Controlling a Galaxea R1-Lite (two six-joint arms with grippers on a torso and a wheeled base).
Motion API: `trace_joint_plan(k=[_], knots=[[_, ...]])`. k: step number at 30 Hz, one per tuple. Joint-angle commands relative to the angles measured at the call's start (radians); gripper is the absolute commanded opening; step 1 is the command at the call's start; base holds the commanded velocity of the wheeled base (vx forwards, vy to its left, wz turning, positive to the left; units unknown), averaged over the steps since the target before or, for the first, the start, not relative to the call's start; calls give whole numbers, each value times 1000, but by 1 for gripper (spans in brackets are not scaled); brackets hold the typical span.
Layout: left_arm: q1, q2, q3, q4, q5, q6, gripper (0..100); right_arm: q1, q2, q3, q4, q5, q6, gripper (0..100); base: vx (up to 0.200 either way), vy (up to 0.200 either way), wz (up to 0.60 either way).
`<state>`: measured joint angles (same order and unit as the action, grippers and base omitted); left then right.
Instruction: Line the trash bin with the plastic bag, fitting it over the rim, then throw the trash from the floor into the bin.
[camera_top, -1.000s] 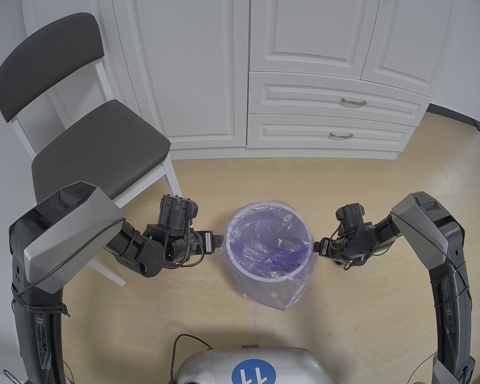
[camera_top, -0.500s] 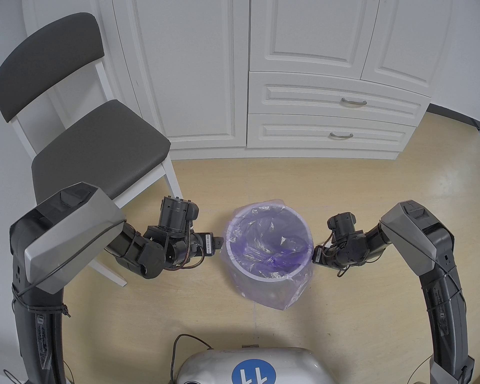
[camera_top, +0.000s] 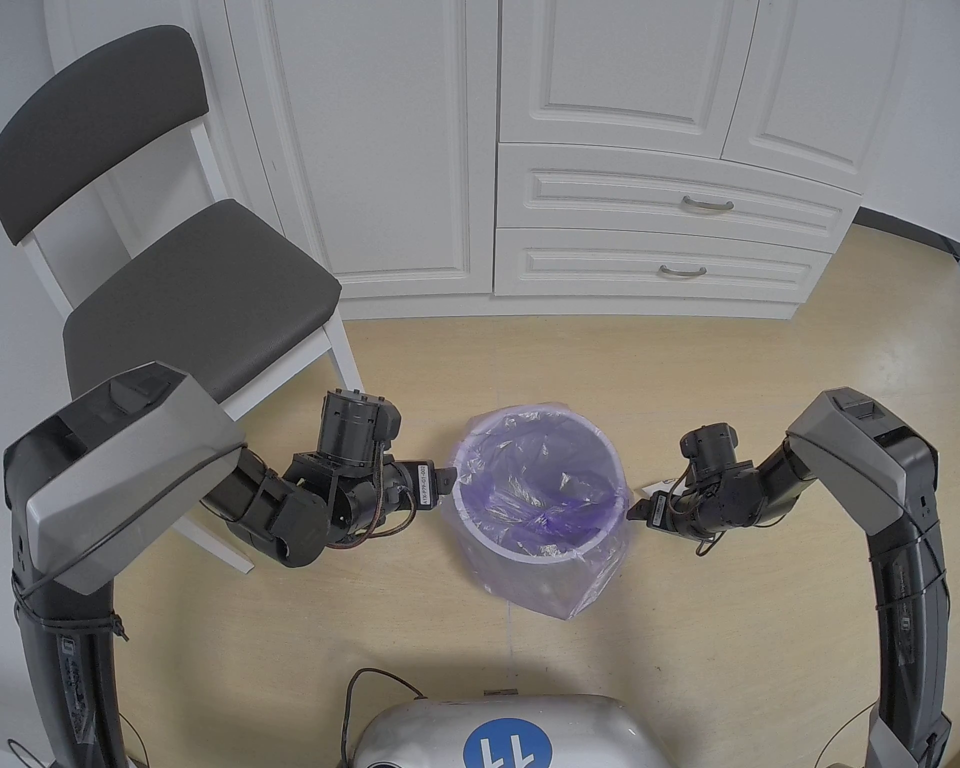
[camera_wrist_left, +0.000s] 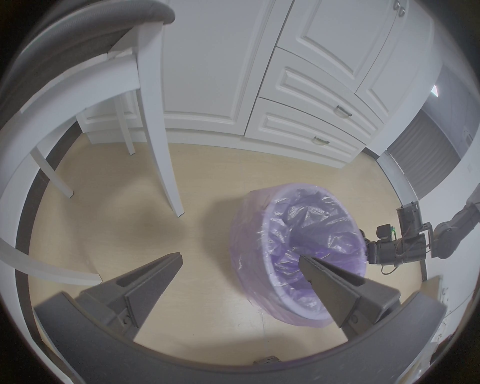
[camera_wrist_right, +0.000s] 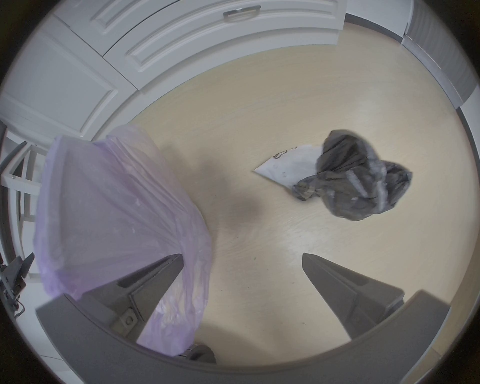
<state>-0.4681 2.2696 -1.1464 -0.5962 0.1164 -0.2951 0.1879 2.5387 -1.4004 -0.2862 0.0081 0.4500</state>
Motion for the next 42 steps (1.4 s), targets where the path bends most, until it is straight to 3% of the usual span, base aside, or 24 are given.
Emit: trace_joint_plan(k=[1, 7, 8, 11, 16, 24, 26, 31, 34, 38, 42], knots=[[-20, -74, 30, -1, 0, 1, 100, -28, -104, 72, -7, 7, -28, 100, 0, 0, 0], [-34, -147, 74, -4, 2, 25, 100, -74, -236, 184, -10, 50, -136, 100, 0, 0, 0], [-41, -163, 82, -4, 2, 25, 100, -90, -305, 241, -30, 79, -191, 100, 0, 0, 0], [-53, -183, 93, -4, 2, 27, 100, -96, -411, 334, -88, 102, -231, 100, 0, 0, 0], [-58, -232, 112, -4, 2, 28, 100, -96, -564, 474, -185, 101, -283, 100, 0, 0, 0], [-67, -343, 166, -5, 6, 65, 100, -96, -824, 606, -183, 90, -358, 100, 0, 0, 0], [-67, -358, 182, -10, 42, 94, 100, -97, -893, 647, -180, 82, -392, 100, 0, 0, 0], [-67, -372, 208, -48, 160, 140, 100, -123, -1000, 742, -189, -69, -531, 100, 0, 0, 0], [-67, -398, 249, -119, 163, 175, 100, -125, -1068, 781, -191, -119, -559, 100, 0, 0, 0], [-64, -432, 301, -198, 166, 217, 100, -125, -1143, 810, -189, -131, -571, 100, 0, 0, 0], [-58, -487, 381, -278, 167, 281, 100, -145, -1184, 847, -191, -252, -654, 100, 0, 0, 0]])
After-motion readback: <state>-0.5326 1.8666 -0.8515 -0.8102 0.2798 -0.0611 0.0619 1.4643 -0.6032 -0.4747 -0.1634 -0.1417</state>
